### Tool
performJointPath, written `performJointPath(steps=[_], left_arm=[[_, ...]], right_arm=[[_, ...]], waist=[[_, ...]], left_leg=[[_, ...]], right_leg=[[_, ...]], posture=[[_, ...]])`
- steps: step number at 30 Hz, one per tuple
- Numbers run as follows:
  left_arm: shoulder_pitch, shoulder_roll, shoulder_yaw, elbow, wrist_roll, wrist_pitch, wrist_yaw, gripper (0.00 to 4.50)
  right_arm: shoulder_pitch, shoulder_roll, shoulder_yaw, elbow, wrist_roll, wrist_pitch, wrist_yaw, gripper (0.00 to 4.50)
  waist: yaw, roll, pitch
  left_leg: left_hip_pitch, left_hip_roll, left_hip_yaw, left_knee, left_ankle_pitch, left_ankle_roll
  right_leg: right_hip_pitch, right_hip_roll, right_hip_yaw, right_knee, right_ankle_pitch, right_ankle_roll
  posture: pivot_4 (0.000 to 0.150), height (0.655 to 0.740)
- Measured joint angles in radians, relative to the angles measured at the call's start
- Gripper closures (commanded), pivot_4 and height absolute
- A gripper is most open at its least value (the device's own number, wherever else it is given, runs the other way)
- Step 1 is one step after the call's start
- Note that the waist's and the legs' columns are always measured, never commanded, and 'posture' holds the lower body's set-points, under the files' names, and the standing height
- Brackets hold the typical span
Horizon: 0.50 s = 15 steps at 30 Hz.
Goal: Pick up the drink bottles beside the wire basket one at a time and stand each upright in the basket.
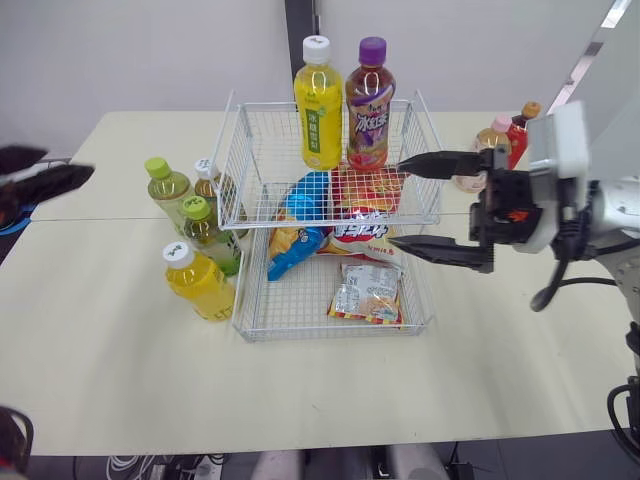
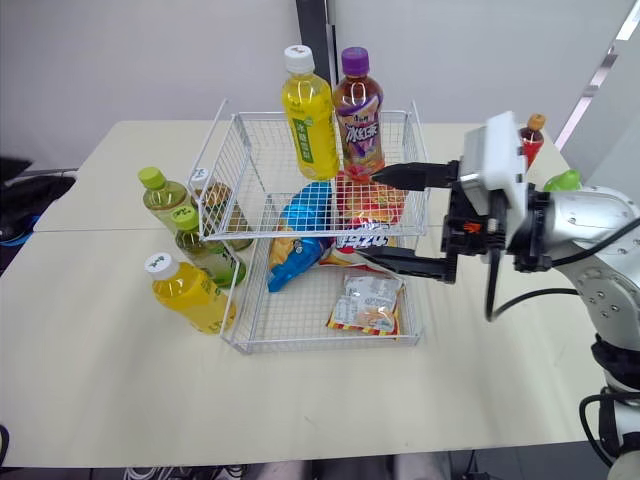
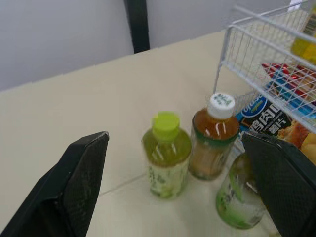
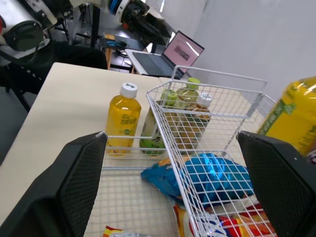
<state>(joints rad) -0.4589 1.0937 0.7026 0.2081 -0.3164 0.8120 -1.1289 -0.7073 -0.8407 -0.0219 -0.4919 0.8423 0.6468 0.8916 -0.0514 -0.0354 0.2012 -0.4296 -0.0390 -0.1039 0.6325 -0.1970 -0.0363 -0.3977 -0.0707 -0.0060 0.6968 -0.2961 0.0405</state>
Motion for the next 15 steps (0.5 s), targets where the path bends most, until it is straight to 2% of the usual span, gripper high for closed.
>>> performJointPath(steps=[4,7,11,15], left_arm=[[0.194,-0.125,0.112,-0.096,-0.028,-0.006,0.056,0.04],[0.258,-0.208,0.13,-0.171,-0.062,-0.006,0.119,0.04],[0.215,-0.226,0.104,-0.225,-0.109,-0.006,0.203,0.04],[0.109,-0.249,0.011,-0.229,-0.126,-0.033,0.29,0.04]], right_arm=[[-0.014,0.025,0.032,-0.022,-0.006,0.038,-0.029,0.0],[-0.022,0.054,0.048,-0.039,-0.001,0.072,-0.059,0.0],[-0.03,0.065,0.057,-0.059,0.005,0.113,-0.077,0.0],[-0.034,0.072,0.057,-0.069,0.005,0.147,-0.096,0.0]], waist=[[0.017,-0.001,0.0],[0.027,-0.002,-0.001],[0.032,-0.004,-0.002],[0.03,-0.004,-0.002]], left_leg=[[0.0,0.001,-0.001,0.0,0.0,0.0],[0.0,0.001,-0.003,0.0,0.001,-0.002],[0.003,0.0,-0.003,0.0,0.002,-0.003],[0.008,0.001,-0.002,-0.001,0.001,-0.003]], right_leg=[[0.0,-0.002,0.0,-0.001,0.001,-0.002],[0.002,-0.002,-0.002,-0.001,0.002,-0.003],[0.004,-0.002,-0.003,-0.001,0.003,-0.004],[0.009,0.0,-0.002,-0.001,0.003,-0.004]], posture=[[0.15,0.74],[0.15,0.74],[0.15,0.74],[0.15,0.74]])
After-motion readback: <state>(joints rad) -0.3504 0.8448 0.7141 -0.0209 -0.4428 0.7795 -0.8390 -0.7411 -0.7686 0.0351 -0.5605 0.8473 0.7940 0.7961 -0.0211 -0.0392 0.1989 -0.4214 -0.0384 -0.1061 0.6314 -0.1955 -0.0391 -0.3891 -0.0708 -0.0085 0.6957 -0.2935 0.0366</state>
